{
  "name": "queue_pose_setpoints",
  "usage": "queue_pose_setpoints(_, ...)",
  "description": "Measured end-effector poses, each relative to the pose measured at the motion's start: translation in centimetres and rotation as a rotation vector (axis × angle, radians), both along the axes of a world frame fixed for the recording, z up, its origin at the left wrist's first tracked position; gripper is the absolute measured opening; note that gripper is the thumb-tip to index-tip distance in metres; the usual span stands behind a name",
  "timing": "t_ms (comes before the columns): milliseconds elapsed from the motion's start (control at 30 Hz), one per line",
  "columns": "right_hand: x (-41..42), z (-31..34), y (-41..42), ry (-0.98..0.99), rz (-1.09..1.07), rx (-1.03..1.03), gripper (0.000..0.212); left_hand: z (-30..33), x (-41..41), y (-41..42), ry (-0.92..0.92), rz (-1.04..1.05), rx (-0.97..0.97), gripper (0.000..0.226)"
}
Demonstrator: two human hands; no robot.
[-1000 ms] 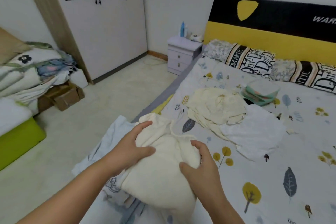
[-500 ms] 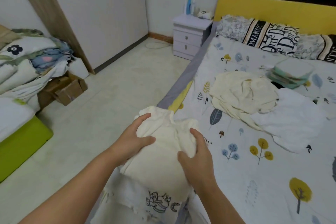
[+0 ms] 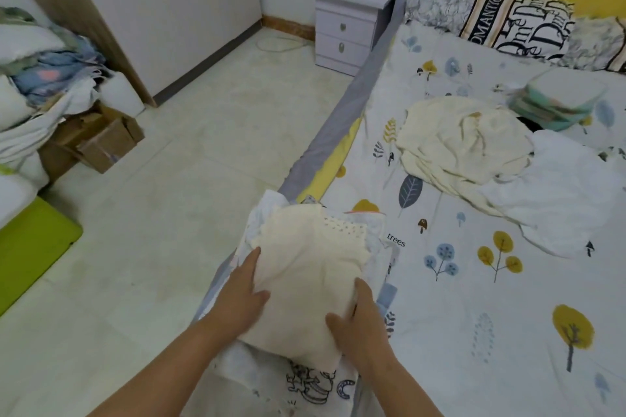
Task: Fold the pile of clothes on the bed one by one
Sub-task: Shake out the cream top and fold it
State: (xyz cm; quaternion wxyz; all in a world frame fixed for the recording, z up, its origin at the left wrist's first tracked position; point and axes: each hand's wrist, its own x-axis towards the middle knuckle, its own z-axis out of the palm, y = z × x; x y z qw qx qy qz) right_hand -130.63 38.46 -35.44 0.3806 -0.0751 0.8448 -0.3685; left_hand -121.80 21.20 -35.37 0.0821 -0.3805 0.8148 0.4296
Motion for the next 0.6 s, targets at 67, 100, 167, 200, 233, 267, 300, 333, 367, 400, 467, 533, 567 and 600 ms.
queue_pose_setpoints(67,0.0,0.0,0.3,0.009,-0.006,-0.003,0.072,-0.1,0.5,-0.1,0.007,0.013,-0.034,0.075)
queue_pose_setpoints(100,0.1,-0.1,0.3,0.011,0.018,0.03,0.069,0.1,0.8,-0.1,-0.041,0.007,-0.083,0.073)
queue_pose_setpoints(167,0.8,-0.3,0.3,0.066,0.108,0.185,0.061,0.8,1.2,0.7,-0.156,-0.051,-0.345,0.069)
queue_pose_setpoints(200,1.2,-0.3,0.2,0.153,0.101,0.245,0.06,0.8,1.3,1.1,-0.148,-0.123,-0.492,0.067)
queue_pose_setpoints(233,1.7,-0.1,-0.1,0.26,0.073,0.263,0.062,0.6,1.2,1.5,-0.097,-0.2,-0.593,0.065)
queue_pose_setpoints(267,2.2,-0.1,-0.4,0.378,0.056,0.241,0.067,0.4,0.9,1.9,-0.038,-0.285,-0.69,0.061)
queue_pose_setpoints(300,2.6,-0.1,-0.8,0.499,0.073,0.209,0.071,0.1,0.7,2.2,-0.01,-0.387,-0.74,0.055)
queue_pose_setpoints(333,3.0,-0.4,-1.2,0.597,0.129,0.186,0.072,-0.2,0.6,2.3,-0.016,-0.483,-0.753,0.05)
queue_pose_setpoints(367,3.3,-0.8,-1.4,0.633,0.228,0.2,0.072,-0.7,0.7,2.2,-0.067,-0.551,-0.726,0.051)
queue_pose_setpoints(400,3.5,-1.2,-1.5,0.598,0.347,0.243,0.071,-1.1,0.8,2.1,-0.149,-0.582,-0.667,0.058)
queue_pose_setpoints(467,3.7,-2.3,-1.2,0.428,0.527,0.344,0.067,-2.4,1.1,1.6,-0.293,-0.631,-0.577,0.084)
queue_pose_setpoints(533,3.3,-2.6,-0.8,0.34,0.579,0.363,0.066,-3.4,1.4,1.3,-0.343,-0.642,-0.535,0.095)
queue_pose_setpoints(567,3.1,-2.5,-0.7,0.331,0.584,0.35,0.065,-3.3,1.4,1.3,-0.352,-0.65,-0.553,0.092)
queue_pose_setpoints(600,2.9,-2.1,-0.6,0.331,0.583,0.337,0.064,-2.9,1.3,1.4,-0.366,-0.649,-0.57,0.087)
